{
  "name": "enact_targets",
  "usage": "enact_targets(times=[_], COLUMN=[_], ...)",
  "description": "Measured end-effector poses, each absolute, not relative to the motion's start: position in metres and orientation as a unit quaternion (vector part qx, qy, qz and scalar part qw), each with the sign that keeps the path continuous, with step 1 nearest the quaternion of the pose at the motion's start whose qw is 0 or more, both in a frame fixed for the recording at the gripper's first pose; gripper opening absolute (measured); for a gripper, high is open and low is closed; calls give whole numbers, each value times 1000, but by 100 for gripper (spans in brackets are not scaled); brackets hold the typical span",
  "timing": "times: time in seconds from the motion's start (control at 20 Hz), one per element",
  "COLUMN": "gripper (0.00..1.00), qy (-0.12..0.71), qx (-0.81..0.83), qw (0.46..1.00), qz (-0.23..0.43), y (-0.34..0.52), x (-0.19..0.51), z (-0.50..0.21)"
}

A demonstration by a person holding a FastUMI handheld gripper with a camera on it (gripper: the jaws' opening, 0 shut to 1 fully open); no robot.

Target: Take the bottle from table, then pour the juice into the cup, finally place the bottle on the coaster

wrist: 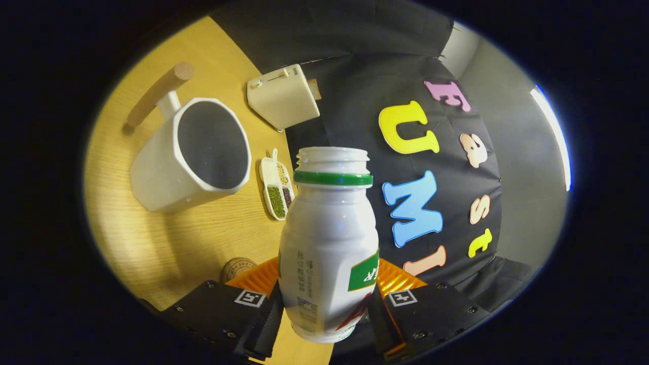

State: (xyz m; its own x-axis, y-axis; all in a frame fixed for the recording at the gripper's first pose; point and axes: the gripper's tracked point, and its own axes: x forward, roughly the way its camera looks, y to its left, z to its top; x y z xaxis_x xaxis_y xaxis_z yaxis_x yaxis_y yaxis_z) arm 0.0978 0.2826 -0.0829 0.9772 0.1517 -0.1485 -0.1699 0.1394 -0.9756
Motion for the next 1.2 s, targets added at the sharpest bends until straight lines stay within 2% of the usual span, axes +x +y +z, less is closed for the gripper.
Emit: enact_targets(times=[1.2], gripper=[72], qy=[-34], qx=[-760], qw=[643], qz=[88], y=[297], x=[105], z=[-66])
